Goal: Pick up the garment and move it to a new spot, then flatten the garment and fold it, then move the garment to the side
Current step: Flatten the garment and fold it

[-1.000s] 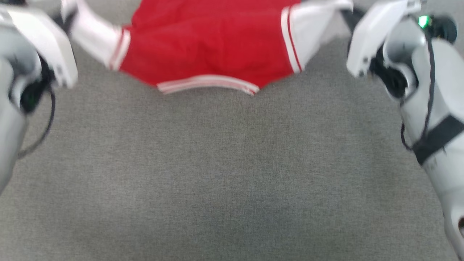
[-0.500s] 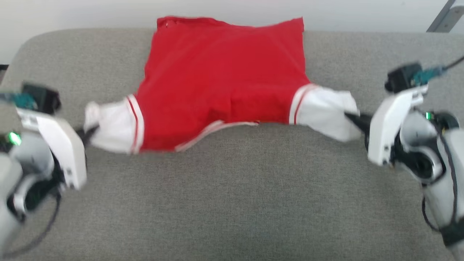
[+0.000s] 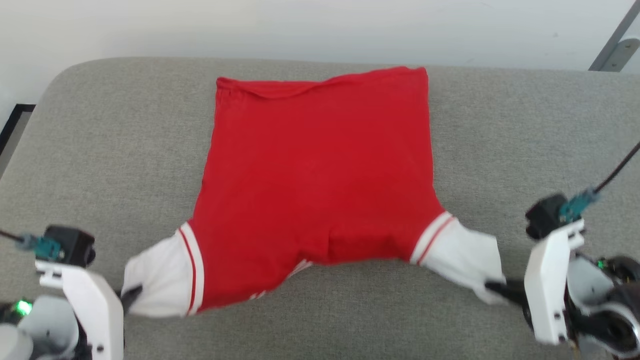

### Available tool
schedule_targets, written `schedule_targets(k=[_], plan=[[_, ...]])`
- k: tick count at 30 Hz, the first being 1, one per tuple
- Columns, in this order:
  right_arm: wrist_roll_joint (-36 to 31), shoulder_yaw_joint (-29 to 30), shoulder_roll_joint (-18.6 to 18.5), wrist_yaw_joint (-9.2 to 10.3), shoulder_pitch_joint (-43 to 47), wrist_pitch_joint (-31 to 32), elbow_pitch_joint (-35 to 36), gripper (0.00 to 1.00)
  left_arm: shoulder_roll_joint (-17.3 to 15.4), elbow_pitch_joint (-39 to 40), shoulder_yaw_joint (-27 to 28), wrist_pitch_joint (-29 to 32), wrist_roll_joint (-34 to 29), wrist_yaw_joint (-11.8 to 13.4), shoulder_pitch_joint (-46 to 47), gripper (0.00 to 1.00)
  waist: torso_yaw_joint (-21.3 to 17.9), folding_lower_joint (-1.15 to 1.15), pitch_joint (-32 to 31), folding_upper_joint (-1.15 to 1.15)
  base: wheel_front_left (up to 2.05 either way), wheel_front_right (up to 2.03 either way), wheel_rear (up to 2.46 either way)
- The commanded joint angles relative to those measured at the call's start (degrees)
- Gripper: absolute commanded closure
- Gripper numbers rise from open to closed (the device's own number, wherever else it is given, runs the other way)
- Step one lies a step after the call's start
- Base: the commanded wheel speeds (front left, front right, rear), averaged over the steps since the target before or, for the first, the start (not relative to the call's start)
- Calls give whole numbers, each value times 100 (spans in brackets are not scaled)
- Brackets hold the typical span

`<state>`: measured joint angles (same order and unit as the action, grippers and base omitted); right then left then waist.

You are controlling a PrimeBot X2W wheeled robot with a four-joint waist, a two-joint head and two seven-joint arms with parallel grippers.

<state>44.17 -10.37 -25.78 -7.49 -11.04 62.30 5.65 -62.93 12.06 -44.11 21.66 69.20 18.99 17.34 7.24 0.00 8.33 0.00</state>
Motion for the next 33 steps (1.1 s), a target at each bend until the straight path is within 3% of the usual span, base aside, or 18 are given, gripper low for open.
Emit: schedule_targets(k=[1,9,15,16,17,18,19,25,33], plan=[[41,49,-4,0,194,164,190,100,-80,95,-20,21,89,60,-162,100,13,0,-2,0,0,0,0],[-3,371,196,0,1218,1049,1075,100,-363,511,-139,77,304,344,-682,100,83,0,89,0,0,0,0],[-334,334,411,0,1318,780,1112,100,-145,258,-115,-103,295,228,-638,100,88,0,193,0,0,0,0],[-456,258,375,0,1247,605,1057,73,-83,187,-132,-131,283,184,-626,100,79,0,213,0,0,0,0],[-582,160,343,0,1191,421,946,53,-16,121,-147,-163,271,125,-608,100,65,0,234,0,0,0,0],[-670,84,369,0,1151,221,802,42,70,44,-141,-209,277,61,-573,100,53,0,253,0,0,0,0],[-751,-21,372,0,1107,32,639,0,152,-26,-125,-254,305,13,-542,100,47,0,268,0,0,0,0],[-858,-383,306,0,783,-572,67,0,418,-298,-169,-382,160,-244,-376,100,36,0,344,0,0,0,0],[-900,93,268,0,374,-585,691,0,532,-394,-66,-562,20,-440,-137,100,110,0,533,0,0,0,0]])
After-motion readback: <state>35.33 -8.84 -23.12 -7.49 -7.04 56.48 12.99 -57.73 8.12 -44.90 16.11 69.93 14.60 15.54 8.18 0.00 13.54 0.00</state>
